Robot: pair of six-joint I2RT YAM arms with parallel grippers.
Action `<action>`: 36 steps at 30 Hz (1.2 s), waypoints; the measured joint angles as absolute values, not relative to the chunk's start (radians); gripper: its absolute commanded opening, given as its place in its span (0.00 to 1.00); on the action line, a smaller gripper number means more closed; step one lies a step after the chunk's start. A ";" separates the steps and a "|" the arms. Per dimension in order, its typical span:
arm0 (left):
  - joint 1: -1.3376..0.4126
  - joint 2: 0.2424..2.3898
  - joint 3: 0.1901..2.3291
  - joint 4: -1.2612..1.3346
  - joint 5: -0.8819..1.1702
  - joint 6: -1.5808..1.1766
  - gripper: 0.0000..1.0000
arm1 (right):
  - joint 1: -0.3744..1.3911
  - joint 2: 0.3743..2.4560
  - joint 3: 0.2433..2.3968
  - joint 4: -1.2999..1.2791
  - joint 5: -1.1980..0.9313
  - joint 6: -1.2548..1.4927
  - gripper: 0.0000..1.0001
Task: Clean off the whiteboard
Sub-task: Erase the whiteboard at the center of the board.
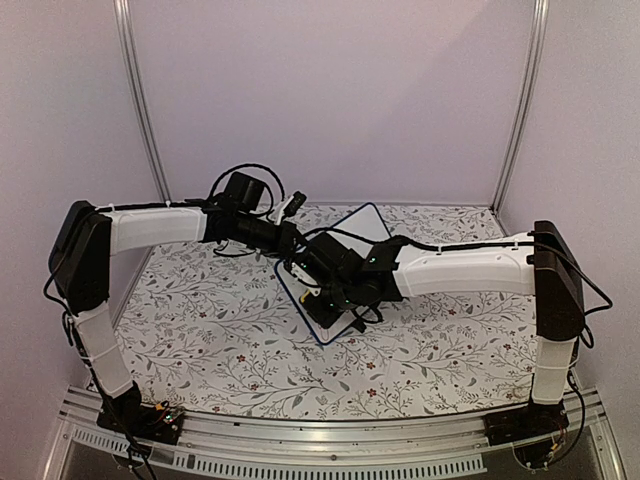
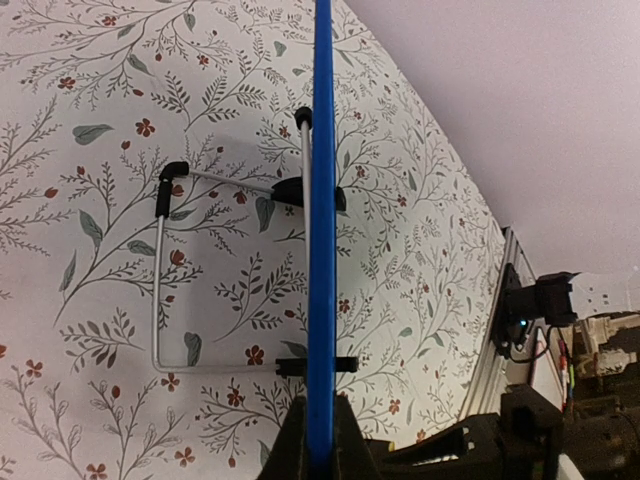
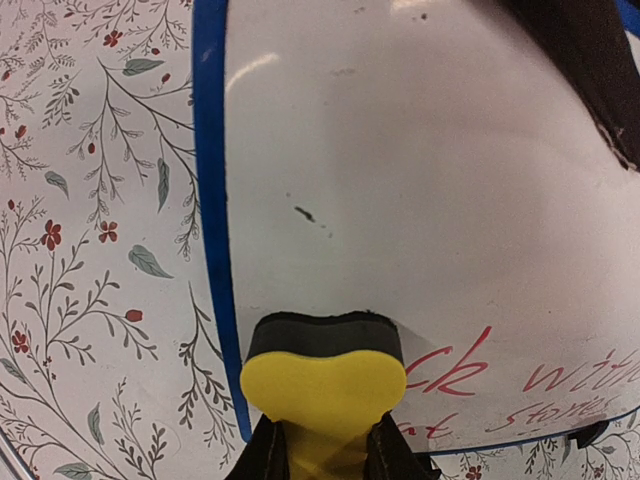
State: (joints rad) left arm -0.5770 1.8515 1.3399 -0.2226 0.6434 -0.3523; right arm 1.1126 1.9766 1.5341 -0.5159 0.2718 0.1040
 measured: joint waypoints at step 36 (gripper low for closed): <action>-0.575 1.848 1.340 -0.222 0.645 -0.352 0.00 | 1.113 1.971 1.502 -0.471 0.276 0.125 0.15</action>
